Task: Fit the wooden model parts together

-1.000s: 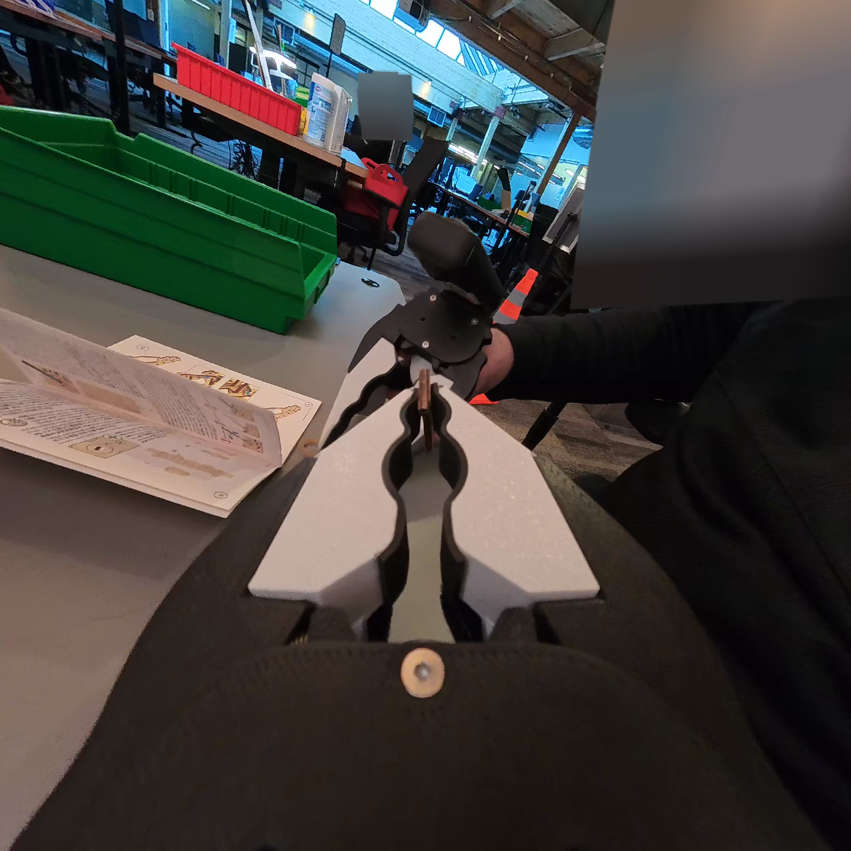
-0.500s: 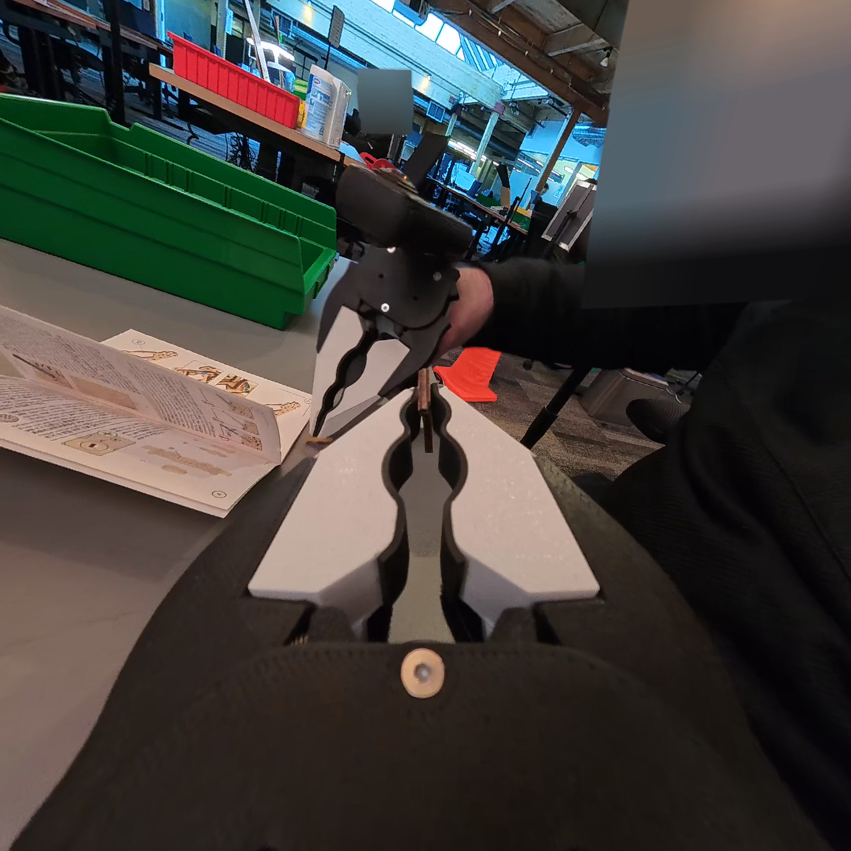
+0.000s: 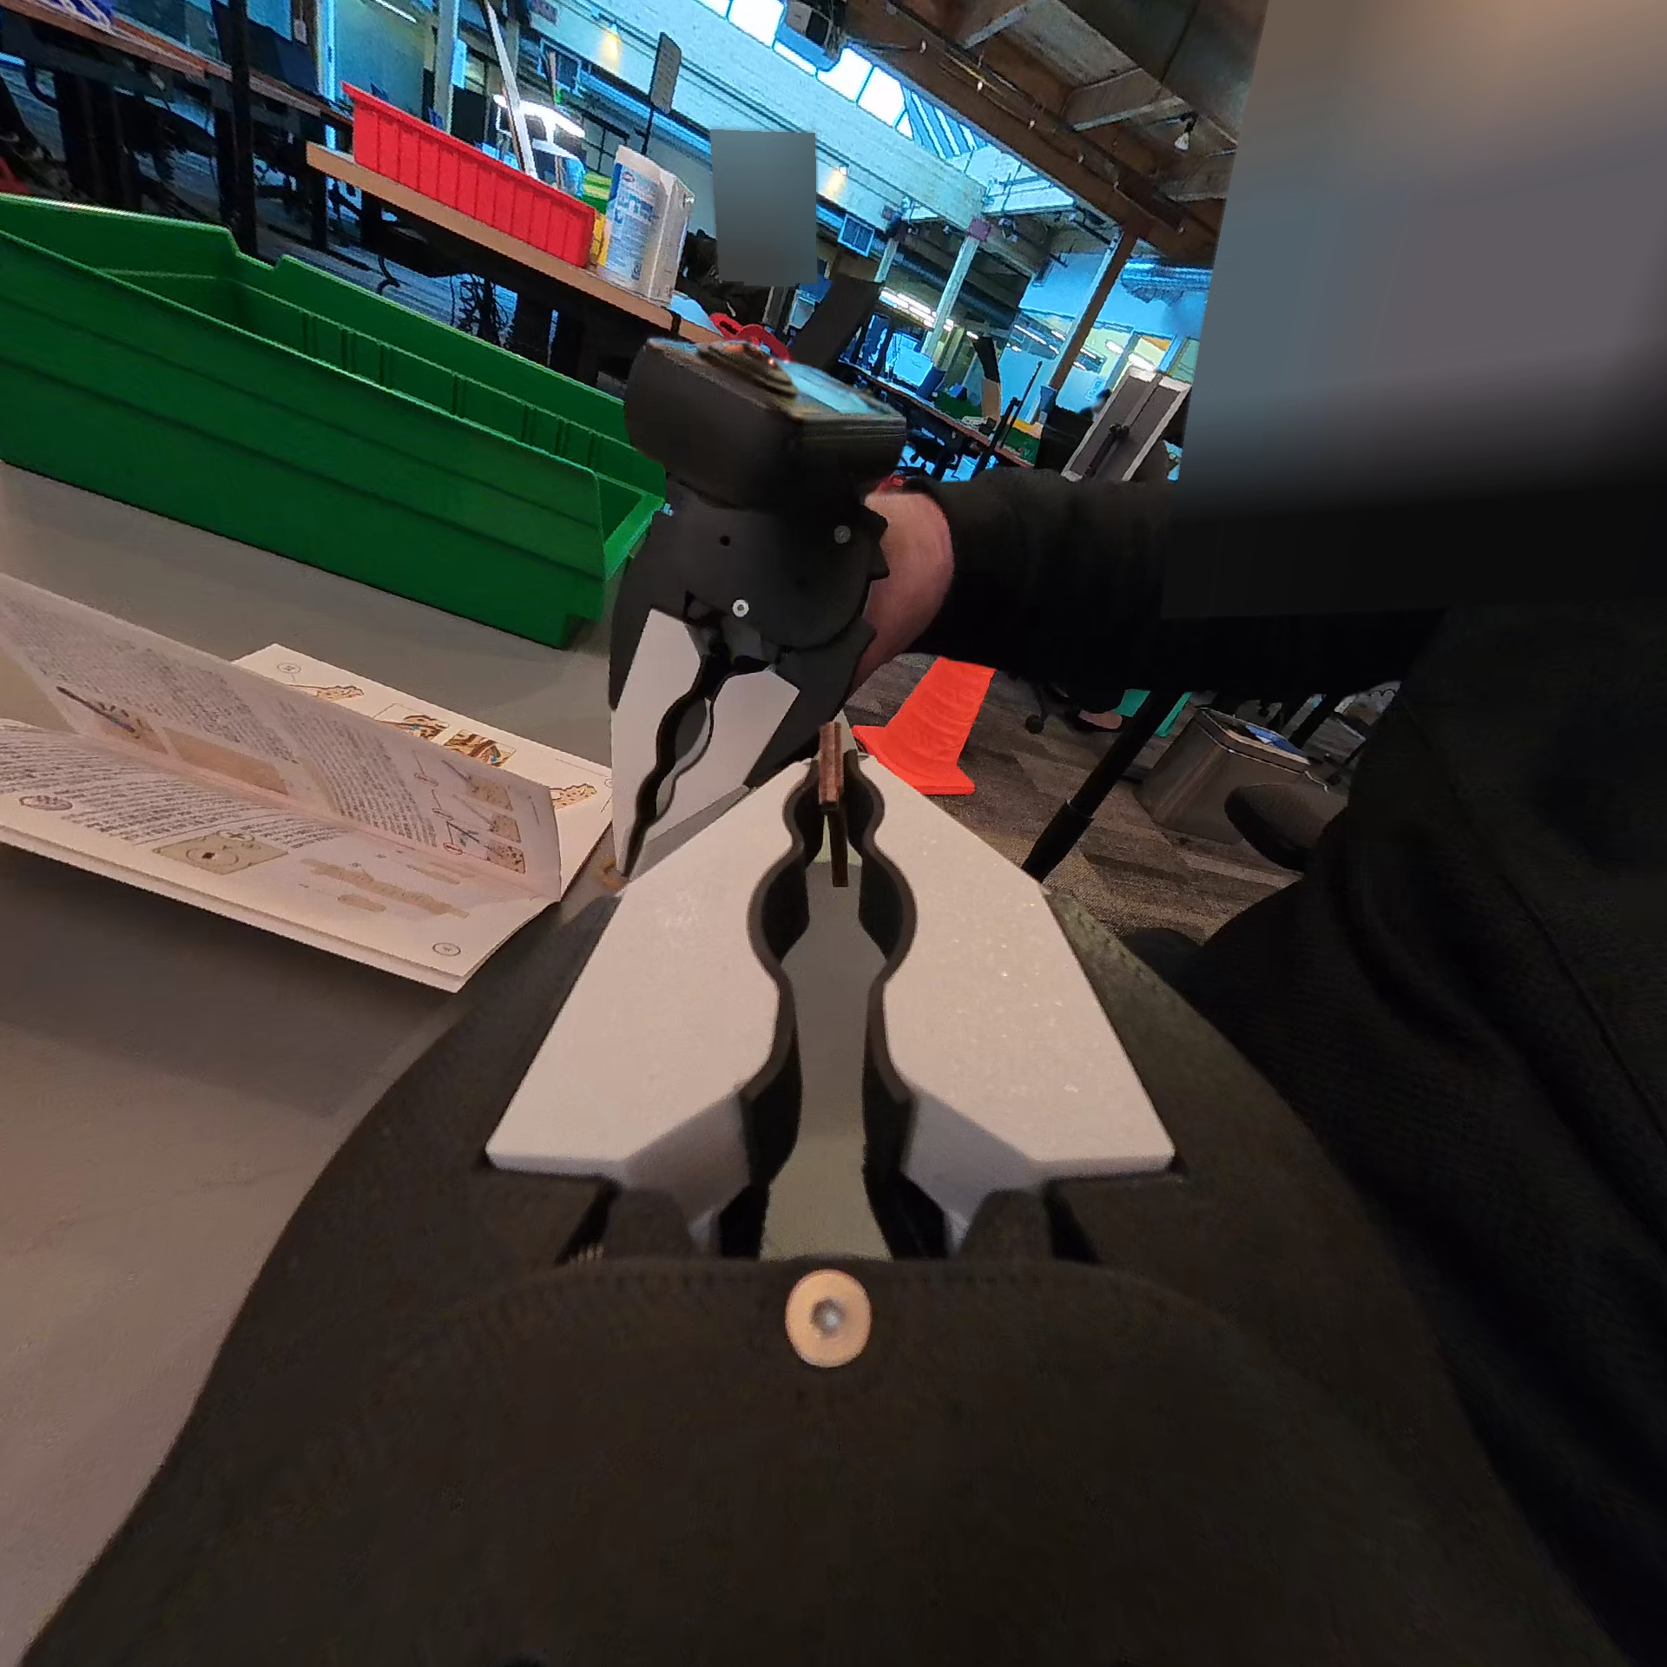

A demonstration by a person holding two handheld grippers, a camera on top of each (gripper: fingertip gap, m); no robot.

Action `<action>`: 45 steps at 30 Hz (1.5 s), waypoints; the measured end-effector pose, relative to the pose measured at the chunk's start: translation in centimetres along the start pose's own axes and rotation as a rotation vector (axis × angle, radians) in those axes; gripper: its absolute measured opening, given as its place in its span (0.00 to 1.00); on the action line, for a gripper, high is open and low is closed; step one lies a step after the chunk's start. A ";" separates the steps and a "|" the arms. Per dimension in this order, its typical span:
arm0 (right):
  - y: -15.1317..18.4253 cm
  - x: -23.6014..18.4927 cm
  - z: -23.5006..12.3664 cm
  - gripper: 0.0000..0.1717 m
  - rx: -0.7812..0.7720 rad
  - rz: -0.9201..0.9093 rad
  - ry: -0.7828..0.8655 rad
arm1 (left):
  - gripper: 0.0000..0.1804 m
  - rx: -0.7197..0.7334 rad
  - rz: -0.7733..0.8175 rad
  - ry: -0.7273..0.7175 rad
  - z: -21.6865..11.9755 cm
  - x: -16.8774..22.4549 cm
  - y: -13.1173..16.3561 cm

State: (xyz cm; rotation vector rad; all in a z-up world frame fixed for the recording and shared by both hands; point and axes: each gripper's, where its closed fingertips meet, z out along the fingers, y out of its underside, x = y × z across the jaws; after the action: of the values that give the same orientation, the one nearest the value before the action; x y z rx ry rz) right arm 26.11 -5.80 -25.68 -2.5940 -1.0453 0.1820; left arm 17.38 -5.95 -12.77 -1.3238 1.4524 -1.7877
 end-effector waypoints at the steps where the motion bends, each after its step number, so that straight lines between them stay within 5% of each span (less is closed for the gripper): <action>1: 0.0 0.0 0.0 0.00 -0.005 -0.008 -0.001 | 0.01 0.000 0.000 0.000 0.0 0.0 0.0; 19: -0.1 -0.9 -0.1 0.11 0.062 0.012 -0.007 | 0.01 -0.003 0.007 -0.007 -0.1 0.2 0.0; 25: -0.5 -1.5 -0.4 0.25 0.200 0.069 -0.010 | 0.01 -0.010 -0.004 -0.010 0.0 -0.2 0.4; 35: -0.1 -1.8 -0.3 0.17 0.197 0.032 0.004 | 0.01 -0.032 -0.018 -0.011 0.5 -0.6 1.0; 40: -0.5 -1.7 0.1 0.00 0.179 -0.001 0.028 | 0.01 -0.038 -0.017 -0.013 0.6 -0.6 1.1; 45: -1.5 -2.3 -0.9 0.00 0.295 0.056 -0.022 | 0.01 -0.036 -0.019 -0.018 0.3 -0.8 1.2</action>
State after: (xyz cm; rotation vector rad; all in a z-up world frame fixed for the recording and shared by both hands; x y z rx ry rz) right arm 23.71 -6.65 -24.37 -2.3593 -0.8792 0.3510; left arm 17.77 -5.84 -14.15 -1.3726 1.4738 -1.7646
